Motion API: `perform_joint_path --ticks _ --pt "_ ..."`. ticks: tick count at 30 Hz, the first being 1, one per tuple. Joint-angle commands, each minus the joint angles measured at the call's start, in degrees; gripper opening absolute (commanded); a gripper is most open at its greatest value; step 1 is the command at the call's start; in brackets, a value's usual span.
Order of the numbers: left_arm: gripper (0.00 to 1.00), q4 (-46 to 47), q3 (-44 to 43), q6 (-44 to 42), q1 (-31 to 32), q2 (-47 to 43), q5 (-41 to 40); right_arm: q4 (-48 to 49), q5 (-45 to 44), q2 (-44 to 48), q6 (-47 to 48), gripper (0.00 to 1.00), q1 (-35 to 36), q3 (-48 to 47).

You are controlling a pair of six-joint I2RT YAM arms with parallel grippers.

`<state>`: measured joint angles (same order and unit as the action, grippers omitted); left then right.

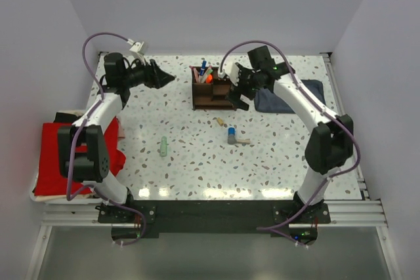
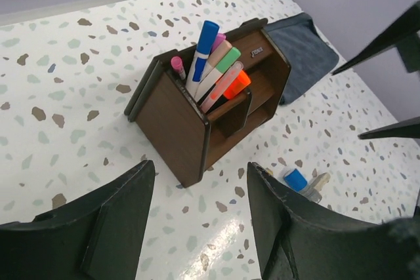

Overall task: Sort the stationery into containers
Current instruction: Pick up the stationery from the center of the board.

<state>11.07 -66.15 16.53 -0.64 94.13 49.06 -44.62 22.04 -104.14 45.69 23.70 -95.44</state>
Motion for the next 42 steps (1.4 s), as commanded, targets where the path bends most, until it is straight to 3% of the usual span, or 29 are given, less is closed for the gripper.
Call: perform_joint_path --ticks 1,3,4,5,6,10,16,18,23,29,42 --pt "0.63 -7.1 -1.0 -7.7 0.1 -3.7 -2.7 -3.8 5.4 4.5 -0.5 0.93 0.4 2.3" --pt "0.64 -7.5 1.5 -7.6 0.1 -5.3 -3.0 -8.2 4.2 -0.5 -10.4 0.84 0.3 -2.8" --pt "0.63 -7.7 2.3 -7.4 0.2 -5.8 -3.1 -13.3 4.0 -2.8 -18.5 0.77 0.3 -4.5" --pt "0.63 -7.7 3.9 -7.0 0.1 -6.2 -3.0 -15.4 5.9 -4.7 -21.6 0.64 0.3 -5.8" --pt "0.63 -7.6 4.6 -6.7 0.2 -7.0 -2.9 -16.7 6.9 -7.3 -24.0 0.59 0.3 -6.2" --pt "0.63 -6.4 6.8 -5.2 0.1 -8.7 -2.3 -9.1 4.5 -6.3 -36.5 0.62 1.7 2.2" --pt "0.64 -7.6 8.1 -6.3 0.1 -11.8 -3.1 -6.1 1.2 -7.7 -45.3 0.51 1.8 3.8" --pt "0.64 -7.6 9.3 -6.5 0.1 -13.2 -3.5 -4.7 -1.3 -8.3 -50.2 0.51 2.2 3.7" --pt "0.64 -8.4 11.3 -7.0 0.1 -15.7 -3.8 -4.2 -6.9 -11.4 -52.3 0.53 4.2 1.4" --pt "0.64 -9.9 11.6 -8.4 -0.5 -17.6 -4.6 -4.1 -14.7 -12.5 -54.4 0.45 6.6 2.4" --pt "0.64 -8.9 12.0 -7.5 -1.2 -17.6 -4.2 -3.9 -24.8 -13.8 -56.3 0.42 9.0 3.4"
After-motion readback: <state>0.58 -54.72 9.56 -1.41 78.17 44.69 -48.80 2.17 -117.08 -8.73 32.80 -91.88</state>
